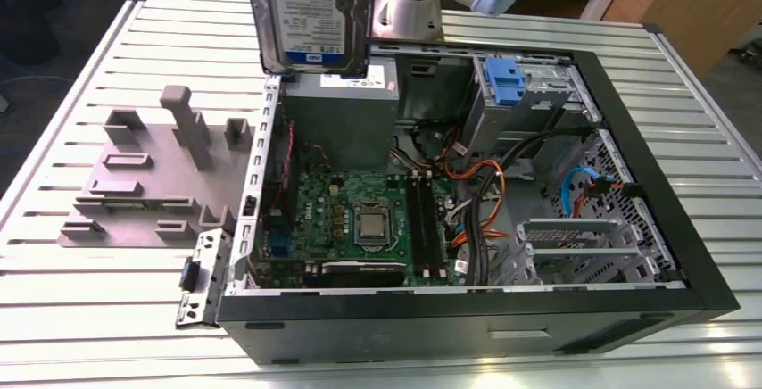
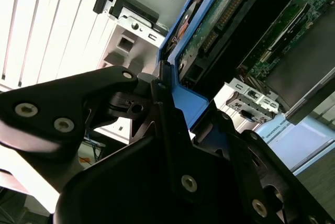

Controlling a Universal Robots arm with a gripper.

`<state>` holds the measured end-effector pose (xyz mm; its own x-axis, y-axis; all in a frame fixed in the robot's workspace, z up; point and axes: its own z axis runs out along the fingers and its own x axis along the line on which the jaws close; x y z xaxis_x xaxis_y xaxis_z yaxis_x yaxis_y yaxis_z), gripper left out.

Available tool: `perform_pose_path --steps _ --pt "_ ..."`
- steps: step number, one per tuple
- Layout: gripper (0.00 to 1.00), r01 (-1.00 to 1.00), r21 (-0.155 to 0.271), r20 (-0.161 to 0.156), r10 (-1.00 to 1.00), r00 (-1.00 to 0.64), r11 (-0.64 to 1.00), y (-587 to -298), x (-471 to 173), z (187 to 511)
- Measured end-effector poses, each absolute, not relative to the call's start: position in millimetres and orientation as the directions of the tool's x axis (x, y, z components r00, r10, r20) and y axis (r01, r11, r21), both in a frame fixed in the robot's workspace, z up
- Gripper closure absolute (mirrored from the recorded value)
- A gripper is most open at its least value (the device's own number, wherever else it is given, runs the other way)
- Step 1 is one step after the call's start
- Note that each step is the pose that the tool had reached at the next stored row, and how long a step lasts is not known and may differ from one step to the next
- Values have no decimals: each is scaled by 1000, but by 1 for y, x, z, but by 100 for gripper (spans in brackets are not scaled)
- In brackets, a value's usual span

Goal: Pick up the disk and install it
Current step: 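Pick up the disk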

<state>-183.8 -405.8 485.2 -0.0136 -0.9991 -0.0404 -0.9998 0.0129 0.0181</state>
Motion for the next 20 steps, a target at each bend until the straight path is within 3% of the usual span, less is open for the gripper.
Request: perform_pose_path --steps 20 --pt "64 -1000 18 -40 -999 -14 13 -406 -156 485"
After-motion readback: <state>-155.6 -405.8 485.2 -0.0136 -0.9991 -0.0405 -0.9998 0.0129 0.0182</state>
